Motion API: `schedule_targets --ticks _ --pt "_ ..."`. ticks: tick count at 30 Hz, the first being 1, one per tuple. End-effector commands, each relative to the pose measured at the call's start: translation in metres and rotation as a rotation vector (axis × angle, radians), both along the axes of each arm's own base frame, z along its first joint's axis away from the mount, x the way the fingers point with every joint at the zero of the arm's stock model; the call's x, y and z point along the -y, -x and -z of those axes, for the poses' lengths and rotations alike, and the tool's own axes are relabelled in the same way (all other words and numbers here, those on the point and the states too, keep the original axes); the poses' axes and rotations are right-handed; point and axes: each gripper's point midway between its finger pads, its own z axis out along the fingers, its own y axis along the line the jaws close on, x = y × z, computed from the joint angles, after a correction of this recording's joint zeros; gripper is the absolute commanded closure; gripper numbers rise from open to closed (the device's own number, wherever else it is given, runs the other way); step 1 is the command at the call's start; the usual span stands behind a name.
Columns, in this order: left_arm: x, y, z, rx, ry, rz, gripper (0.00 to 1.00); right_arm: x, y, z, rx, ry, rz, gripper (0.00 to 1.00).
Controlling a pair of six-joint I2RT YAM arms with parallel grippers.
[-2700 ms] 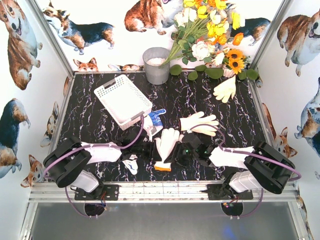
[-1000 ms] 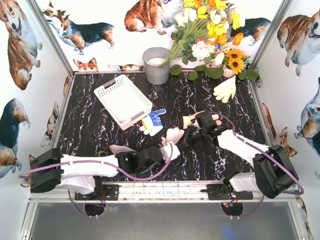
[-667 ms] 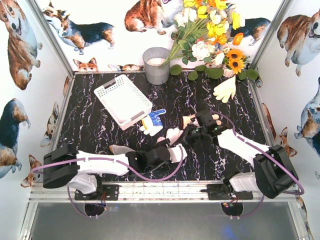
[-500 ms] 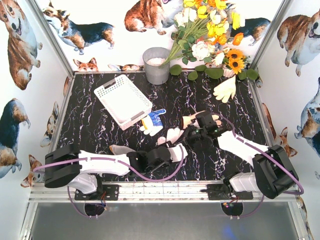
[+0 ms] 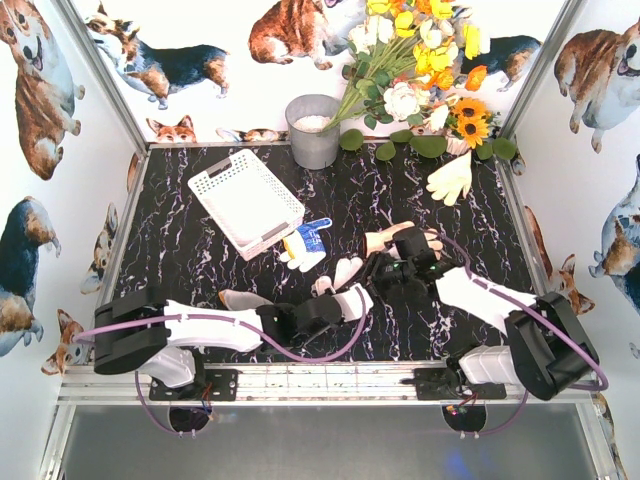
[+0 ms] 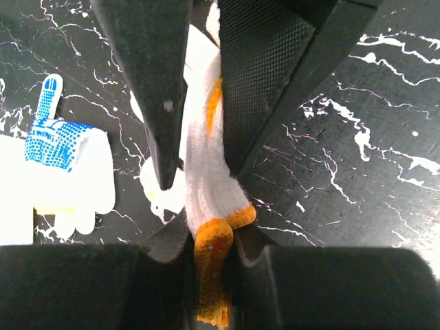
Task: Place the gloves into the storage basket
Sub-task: Pick up the glove from the center of the board.
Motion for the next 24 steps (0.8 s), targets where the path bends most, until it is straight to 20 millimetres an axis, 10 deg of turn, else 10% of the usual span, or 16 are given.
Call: schedule_targets --ticks 1,10,24 --pt "0.001 0.007 -0.012 -0.044 0.085 -0.036 1.0 0.005 -0.017 -0.012 0.133 0.026 0.065 0.53" --pt "-0.001 0.013 -0.011 -0.119 0.141 -0.081 1.0 0.025 -0.021 0.019 0.131 0.152 0.18 0.05" --pt "-0.009 0.024 -0.015 -0.141 0.135 -0.027 1.0 -0.019 -0.043 0.052 0.112 0.088 0.187 0.24"
